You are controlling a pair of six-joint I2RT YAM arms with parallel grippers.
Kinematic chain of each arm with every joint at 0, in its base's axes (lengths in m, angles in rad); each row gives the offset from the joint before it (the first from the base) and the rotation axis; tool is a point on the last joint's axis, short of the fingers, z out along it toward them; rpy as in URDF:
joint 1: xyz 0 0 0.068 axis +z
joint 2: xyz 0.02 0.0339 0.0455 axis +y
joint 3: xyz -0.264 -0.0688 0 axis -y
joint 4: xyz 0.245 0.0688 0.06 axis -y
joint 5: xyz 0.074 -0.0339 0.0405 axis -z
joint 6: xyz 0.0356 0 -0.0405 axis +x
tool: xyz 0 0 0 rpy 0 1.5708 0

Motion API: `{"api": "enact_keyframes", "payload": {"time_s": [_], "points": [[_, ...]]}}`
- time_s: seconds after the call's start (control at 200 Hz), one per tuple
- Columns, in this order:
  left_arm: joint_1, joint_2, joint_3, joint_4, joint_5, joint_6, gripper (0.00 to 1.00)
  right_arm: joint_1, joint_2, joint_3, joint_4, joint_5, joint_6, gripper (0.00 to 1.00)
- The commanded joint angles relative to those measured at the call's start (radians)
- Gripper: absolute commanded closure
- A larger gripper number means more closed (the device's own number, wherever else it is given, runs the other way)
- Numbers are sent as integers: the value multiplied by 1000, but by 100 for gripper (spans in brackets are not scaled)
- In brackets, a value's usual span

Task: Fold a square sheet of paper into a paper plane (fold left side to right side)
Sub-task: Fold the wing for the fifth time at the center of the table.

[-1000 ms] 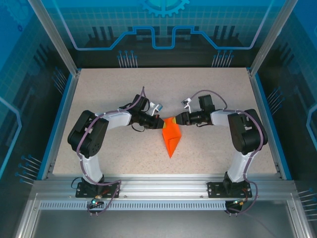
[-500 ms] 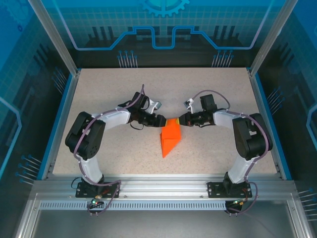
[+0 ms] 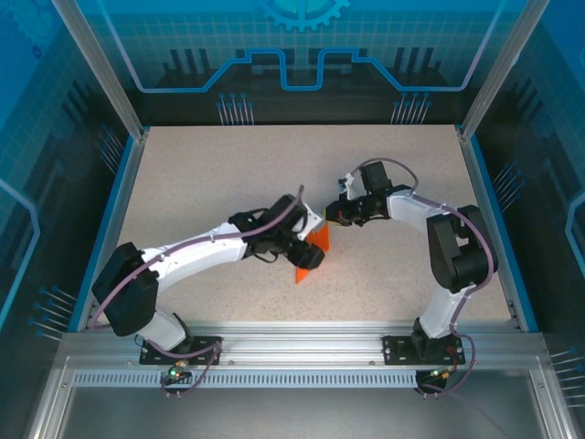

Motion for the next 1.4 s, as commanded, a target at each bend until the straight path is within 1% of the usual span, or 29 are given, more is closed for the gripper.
{"api": "enact_keyframes", "payload": {"time_s": [0.0, 0.11, 0.235, 0.45, 0.625, 0.8, 0.92, 1.08, 1.21, 1.286, 1.396], "points": [[-63, 32, 5, -80, -158, -8, 32, 18, 37, 38, -83, 21, 40, 100], [-112, 93, 38, -96, -217, -25, 30, 22, 50, 55, -100, 29, 38, 100], [-140, 168, 80, -109, -275, -37, 30, 26, 57, 55, -102, 32, 42, 100], [-165, 286, 159, -155, -389, -80, 29, 27, 61, 45, -96, 35, 48, 100], [-170, 341, 198, -179, -415, -101, 29, 27, 67, 48, -100, 32, 43, 100], [-171, 360, 204, -180, -434, -120, 34, 27, 69, 44, -105, 34, 39, 100], [-170, 376, 211, -190, -453, -138, 39, 27, 73, 43, -100, 32, 38, 100], [-170, 381, 211, -187, -447, -139, 45, 27, 79, 45, -105, 34, 35, 100], [-170, 383, 211, -183, -443, -142, 51, 27, 84, 45, -110, 38, 32, 100], [-170, 387, 209, -182, -440, -144, 53, 27, 85, 46, -112, 40, 29, 100], [-171, 388, 209, -180, -441, -146, 59, 27, 88, 49, -117, 40, 27, 100]]}}
